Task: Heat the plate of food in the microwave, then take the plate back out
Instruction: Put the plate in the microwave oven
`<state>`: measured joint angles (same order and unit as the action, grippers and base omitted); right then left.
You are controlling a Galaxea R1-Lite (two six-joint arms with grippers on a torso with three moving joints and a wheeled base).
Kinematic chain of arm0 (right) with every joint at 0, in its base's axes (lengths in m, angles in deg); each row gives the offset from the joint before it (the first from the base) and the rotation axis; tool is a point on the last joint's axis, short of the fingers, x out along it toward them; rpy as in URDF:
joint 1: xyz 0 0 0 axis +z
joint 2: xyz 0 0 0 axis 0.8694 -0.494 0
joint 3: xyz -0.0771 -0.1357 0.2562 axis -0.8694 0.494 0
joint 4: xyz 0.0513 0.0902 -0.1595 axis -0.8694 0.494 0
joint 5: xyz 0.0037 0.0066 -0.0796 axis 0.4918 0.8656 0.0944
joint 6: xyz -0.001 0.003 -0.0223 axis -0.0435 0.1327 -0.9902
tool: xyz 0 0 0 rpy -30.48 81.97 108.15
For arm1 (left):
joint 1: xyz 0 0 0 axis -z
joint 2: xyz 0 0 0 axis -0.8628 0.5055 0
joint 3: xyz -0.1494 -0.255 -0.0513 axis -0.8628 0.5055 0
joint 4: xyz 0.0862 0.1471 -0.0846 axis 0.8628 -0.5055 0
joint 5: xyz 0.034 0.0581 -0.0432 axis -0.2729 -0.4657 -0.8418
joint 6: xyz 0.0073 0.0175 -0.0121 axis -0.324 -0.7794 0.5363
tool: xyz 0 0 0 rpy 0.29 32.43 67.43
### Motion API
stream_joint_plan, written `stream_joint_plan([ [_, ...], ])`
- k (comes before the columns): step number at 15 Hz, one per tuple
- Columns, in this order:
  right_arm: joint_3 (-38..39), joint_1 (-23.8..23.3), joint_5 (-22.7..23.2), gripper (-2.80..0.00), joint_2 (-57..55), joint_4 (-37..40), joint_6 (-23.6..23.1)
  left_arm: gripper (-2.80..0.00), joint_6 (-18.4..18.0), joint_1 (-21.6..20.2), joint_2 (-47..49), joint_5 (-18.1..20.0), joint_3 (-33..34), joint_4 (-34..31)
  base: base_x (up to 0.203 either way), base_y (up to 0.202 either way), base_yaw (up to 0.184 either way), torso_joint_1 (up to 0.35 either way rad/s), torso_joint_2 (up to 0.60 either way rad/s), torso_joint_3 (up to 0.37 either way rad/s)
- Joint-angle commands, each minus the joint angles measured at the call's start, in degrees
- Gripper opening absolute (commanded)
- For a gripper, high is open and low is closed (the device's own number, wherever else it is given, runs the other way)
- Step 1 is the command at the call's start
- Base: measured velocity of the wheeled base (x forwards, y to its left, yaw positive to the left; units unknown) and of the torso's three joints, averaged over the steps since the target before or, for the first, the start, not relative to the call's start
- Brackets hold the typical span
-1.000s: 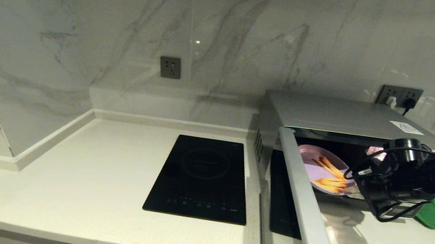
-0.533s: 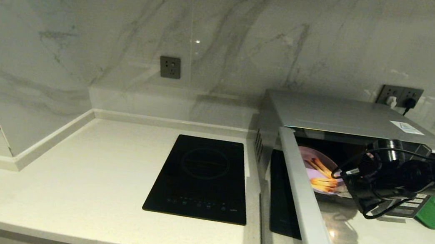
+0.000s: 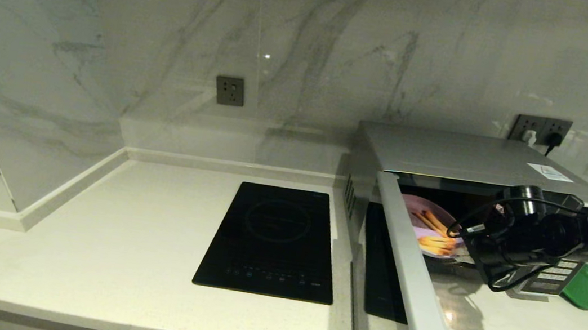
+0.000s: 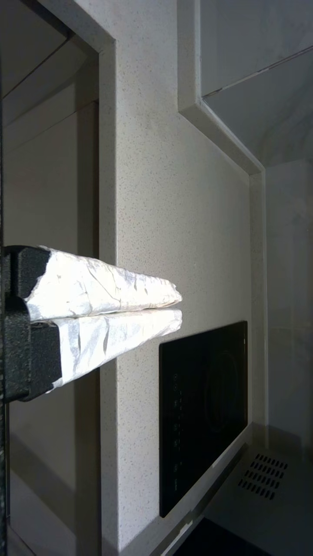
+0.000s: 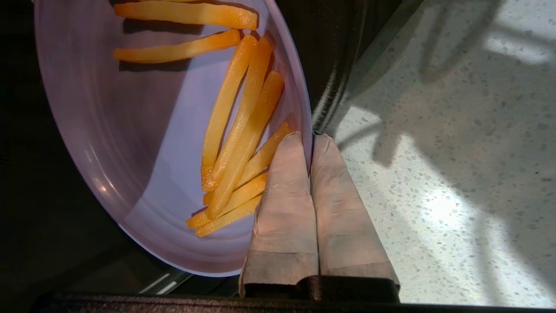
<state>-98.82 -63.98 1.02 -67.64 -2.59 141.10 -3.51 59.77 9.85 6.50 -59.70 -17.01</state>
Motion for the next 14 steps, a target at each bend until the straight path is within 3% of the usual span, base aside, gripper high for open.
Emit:
stream_joint_plan([
  [1, -1.6, 0.1, -0.1, -2.8, -0.8, 0.0, 0.9, -2.8, 0.0, 0.0, 0.0, 0.0, 0.0, 0.0, 0.0, 0.0, 0.0, 0.0, 0.0, 0.0],
  [5, -4.2, 0.1, -5.2, -2.8, -4.1, 0.0, 2.0, -2.8, 0.0, 0.0, 0.0, 0.0, 0.0, 0.0, 0.0, 0.0, 0.0, 0.0, 0.0, 0.0],
  [14, -3.5, 0.1, -5.2, -2.8, -4.0, 0.0, 1.8, -2.8, -0.1, 0.0, 0.0, 0.0, 0.0, 0.0, 0.0, 0.0, 0.0, 0.0, 0.0, 0.0],
])
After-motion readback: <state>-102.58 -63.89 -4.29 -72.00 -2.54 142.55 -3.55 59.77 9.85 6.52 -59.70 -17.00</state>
